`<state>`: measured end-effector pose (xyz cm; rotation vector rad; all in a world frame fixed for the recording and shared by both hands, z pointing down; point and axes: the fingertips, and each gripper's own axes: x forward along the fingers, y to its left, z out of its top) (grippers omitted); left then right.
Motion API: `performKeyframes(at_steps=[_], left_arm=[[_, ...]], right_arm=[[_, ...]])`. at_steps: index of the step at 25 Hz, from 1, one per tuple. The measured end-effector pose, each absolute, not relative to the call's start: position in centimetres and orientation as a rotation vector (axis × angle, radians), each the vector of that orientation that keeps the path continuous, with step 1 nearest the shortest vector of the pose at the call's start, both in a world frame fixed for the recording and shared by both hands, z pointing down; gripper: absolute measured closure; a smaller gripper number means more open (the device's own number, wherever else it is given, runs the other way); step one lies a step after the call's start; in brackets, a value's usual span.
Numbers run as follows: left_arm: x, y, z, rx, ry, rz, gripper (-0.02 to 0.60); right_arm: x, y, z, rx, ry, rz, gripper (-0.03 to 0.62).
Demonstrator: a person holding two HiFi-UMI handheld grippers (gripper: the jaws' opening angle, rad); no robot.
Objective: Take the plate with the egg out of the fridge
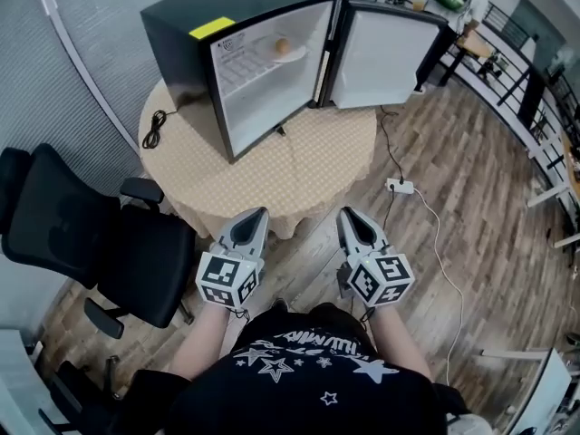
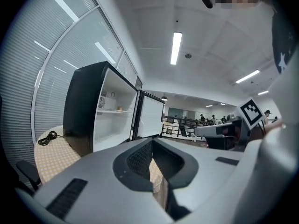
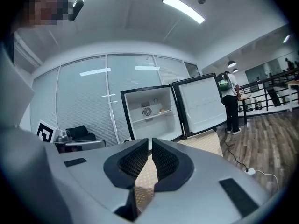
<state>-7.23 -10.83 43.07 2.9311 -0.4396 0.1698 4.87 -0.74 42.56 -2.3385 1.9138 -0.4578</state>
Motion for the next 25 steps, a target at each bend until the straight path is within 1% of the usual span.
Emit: performKeyframes(at_steps=[8, 17, 25], left_arm=[[-4.8, -11.8, 43.5, 2.944, -0.413, 0.190, 0.580], [-3.4, -17.2, 43.4, 2.931, -0.645, 0.210, 0.580], [1.2, -21.7, 43.2, 2.898, -0.781, 0.226, 0.580]], right_arm=[[7.9, -1.9, 44.2, -2.341, 1.861, -0.513, 0.554], [11.9, -10.3, 44.1, -2.185, 1.996, -0.494, 0.554], [17.2, -16.6, 44.6, -2.067, 2.040, -0.577, 0.554]])
